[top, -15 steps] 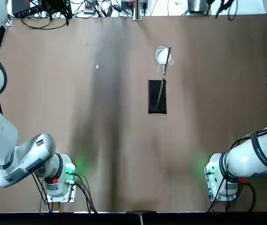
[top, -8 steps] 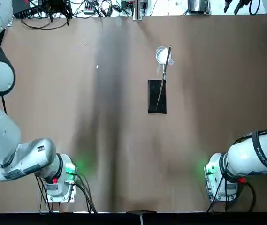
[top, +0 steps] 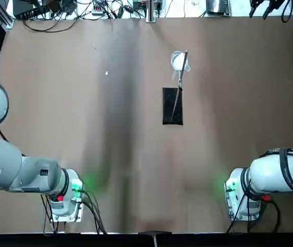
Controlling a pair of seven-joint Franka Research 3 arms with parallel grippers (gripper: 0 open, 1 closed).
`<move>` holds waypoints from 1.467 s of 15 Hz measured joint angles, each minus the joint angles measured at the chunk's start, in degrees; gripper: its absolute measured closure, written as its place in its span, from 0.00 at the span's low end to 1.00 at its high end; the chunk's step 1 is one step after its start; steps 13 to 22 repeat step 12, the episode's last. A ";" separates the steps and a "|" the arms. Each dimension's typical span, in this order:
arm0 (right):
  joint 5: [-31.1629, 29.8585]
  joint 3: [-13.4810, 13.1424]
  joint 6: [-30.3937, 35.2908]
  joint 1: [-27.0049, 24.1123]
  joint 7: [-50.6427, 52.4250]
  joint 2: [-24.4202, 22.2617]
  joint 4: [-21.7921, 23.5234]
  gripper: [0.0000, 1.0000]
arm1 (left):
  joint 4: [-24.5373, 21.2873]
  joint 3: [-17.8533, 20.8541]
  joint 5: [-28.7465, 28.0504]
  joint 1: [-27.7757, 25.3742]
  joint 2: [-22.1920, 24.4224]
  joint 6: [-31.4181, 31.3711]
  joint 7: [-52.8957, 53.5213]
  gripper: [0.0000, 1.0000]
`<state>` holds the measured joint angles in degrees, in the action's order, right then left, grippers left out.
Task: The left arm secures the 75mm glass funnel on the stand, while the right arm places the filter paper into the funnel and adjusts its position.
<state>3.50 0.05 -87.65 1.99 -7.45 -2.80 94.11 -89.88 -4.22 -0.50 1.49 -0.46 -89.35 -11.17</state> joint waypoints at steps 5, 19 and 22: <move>-0.11 -0.03 -0.67 -0.01 0.07 -1.33 1.23 0.05 | -4.12 0.03 0.02 0.29 2.71 -0.14 1.13 0.00; -0.33 -0.07 -0.99 -0.02 5.52 -1.39 0.70 0.00 | -3.84 -1.20 0.02 1.27 2.18 -0.83 0.81 0.00; -0.33 -0.07 -0.99 -0.02 5.52 -1.39 0.70 0.00 | -3.84 -1.20 0.02 1.27 2.18 -0.83 0.81 0.00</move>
